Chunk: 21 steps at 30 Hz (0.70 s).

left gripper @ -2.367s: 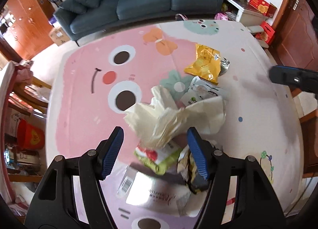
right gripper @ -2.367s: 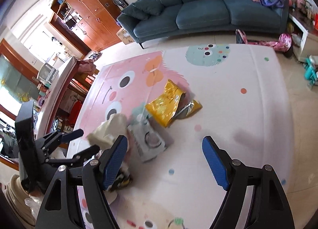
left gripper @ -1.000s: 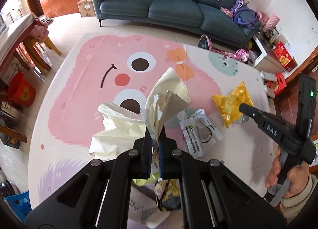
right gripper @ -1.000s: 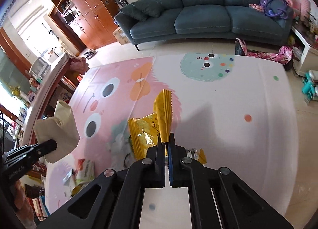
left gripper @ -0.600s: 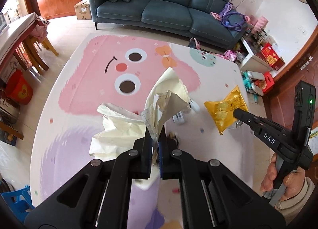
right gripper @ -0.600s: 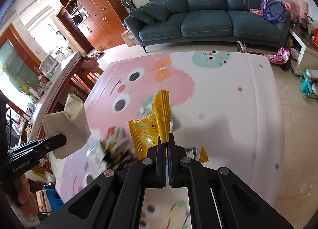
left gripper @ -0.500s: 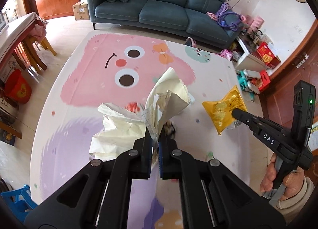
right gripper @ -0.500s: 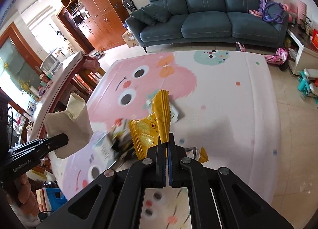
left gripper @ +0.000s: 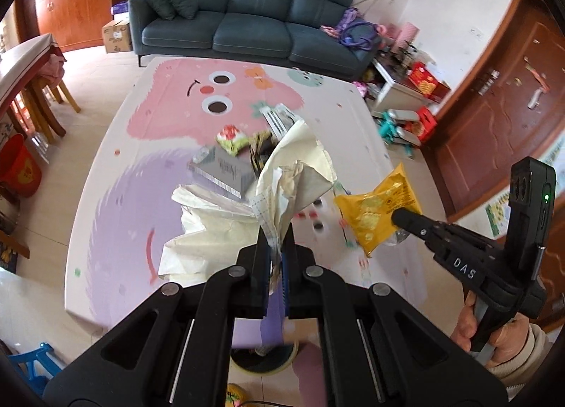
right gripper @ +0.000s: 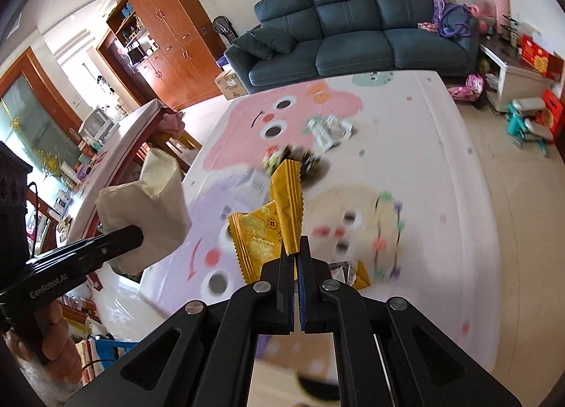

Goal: Collect trash
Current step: 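Carry the tissue and yellow packet down over the floor bin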

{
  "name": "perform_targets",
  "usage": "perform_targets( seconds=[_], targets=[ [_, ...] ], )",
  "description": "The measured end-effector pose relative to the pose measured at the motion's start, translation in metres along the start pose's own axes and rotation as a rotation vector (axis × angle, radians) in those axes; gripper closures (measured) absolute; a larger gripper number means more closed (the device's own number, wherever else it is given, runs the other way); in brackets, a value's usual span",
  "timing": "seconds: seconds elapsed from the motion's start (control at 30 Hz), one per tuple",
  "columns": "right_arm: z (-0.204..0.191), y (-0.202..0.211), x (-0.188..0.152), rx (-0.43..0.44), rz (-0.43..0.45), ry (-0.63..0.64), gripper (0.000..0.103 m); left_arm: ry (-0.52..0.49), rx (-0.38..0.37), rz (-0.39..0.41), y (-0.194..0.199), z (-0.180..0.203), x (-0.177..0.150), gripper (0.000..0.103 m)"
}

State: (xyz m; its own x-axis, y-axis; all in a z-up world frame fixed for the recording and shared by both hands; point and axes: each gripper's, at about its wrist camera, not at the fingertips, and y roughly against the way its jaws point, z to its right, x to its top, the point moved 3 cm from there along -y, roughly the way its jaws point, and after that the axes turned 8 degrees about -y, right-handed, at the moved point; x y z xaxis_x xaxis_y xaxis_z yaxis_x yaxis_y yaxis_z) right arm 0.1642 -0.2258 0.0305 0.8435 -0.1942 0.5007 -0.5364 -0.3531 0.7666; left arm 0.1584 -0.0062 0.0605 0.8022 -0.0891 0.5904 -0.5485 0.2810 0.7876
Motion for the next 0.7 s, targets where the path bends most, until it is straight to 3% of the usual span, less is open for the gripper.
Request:
perform_targets(
  seconds=[0.33,0.5,0.7],
  targets=[
    [-0.035,0.08,-0.144,-0.039,0.016,-0.052,0.101,-0.067,-0.085,-0.041,0.071,0.021,-0.135,0.1],
    [-0.037,0.101,-0.209,-0.074,-0.058,-0.057,0.101,-0.077,-0.104,-0.119,0.084,0.032,-0.19,0.1],
    [-0.019,0.097,-0.253,-0.107,-0.146,-0.076,0.101,-0.068,-0.131,-0.216,0.075,0.046,-0.228,0.1]
  ],
)
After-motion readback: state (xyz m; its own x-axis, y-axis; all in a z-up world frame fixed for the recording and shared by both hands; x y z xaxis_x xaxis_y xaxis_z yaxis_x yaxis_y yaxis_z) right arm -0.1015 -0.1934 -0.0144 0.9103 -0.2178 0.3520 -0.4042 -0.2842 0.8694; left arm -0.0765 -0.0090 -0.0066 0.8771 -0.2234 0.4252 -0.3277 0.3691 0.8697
